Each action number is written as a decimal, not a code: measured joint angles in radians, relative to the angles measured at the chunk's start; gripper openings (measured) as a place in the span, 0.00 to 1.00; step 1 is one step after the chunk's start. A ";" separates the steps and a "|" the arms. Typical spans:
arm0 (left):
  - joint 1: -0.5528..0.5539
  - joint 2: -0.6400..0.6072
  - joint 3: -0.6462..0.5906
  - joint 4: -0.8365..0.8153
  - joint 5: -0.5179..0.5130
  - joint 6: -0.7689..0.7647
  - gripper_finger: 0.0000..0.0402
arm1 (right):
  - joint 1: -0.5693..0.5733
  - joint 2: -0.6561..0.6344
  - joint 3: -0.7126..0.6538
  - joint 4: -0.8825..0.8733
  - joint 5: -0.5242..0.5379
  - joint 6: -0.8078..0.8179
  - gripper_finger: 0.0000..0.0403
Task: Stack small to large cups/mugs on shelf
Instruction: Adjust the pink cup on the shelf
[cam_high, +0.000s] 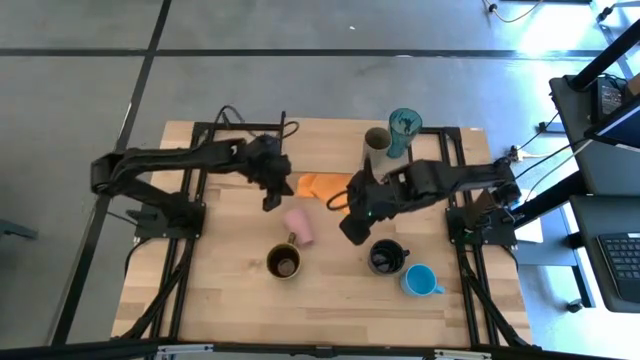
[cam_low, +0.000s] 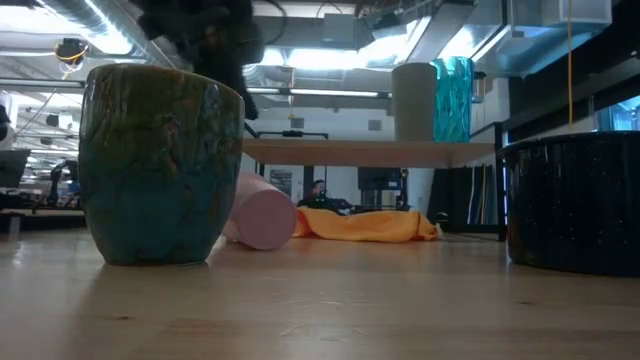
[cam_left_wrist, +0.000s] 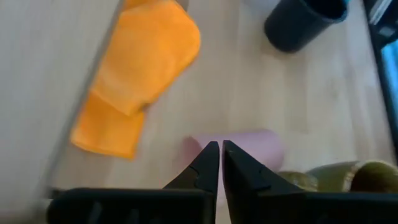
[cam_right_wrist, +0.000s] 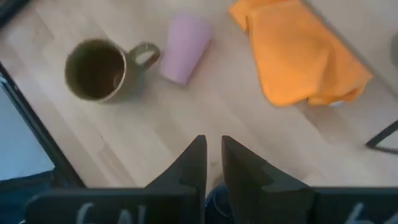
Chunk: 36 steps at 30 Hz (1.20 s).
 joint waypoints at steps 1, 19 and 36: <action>0.000 -0.025 -0.032 0.019 0.006 -0.029 0.04 | 0.010 0.000 -0.012 0.003 0.000 0.014 0.13; 0.064 -0.050 -0.211 0.172 0.083 -0.072 0.17 | 0.117 0.000 -0.167 0.174 0.006 0.204 0.15; 0.061 0.121 -0.211 0.222 0.246 -0.076 0.29 | 0.133 0.000 -0.166 0.164 0.035 0.247 0.39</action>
